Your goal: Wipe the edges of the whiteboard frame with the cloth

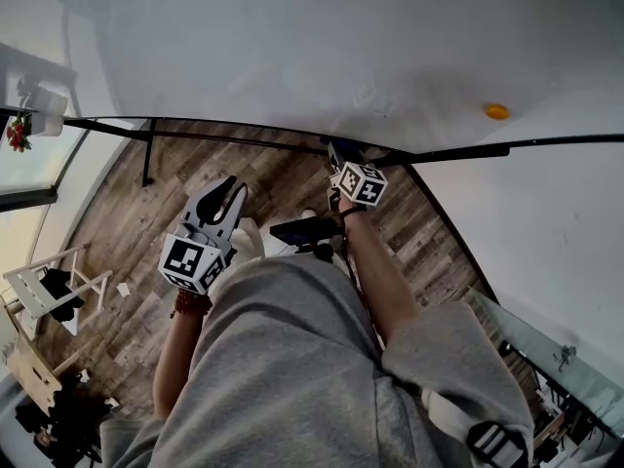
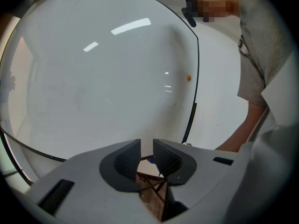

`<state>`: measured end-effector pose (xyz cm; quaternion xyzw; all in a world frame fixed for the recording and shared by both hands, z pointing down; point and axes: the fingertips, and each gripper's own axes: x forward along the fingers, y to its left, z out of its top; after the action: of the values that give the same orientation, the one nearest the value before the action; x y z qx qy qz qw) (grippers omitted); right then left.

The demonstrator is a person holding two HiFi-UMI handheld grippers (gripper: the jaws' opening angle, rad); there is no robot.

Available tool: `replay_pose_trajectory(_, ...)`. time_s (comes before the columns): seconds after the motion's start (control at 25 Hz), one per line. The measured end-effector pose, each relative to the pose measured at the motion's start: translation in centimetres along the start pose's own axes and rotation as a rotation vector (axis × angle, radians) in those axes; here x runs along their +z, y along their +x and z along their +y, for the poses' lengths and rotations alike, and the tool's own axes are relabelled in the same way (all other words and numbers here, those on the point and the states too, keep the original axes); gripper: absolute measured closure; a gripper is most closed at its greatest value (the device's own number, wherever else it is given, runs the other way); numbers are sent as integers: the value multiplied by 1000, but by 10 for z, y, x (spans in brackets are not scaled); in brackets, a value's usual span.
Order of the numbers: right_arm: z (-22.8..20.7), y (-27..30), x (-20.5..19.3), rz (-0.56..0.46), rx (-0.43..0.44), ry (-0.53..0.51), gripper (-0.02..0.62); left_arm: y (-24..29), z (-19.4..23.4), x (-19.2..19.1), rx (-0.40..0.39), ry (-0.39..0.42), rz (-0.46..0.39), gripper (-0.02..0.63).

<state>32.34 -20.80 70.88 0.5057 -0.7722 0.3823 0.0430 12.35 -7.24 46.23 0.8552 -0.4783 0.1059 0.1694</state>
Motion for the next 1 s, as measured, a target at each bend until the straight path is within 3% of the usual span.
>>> replay_pose_trajectory(0.64, 28, 15, -12, 55, 29, 9, 437, -3, 42, 9, 0, -9, -7, 520)
replay_pose_trajectory(1.0, 49, 28, -20, 52, 31, -6, 437, -5, 62, 5, -45, -13, -14, 520)
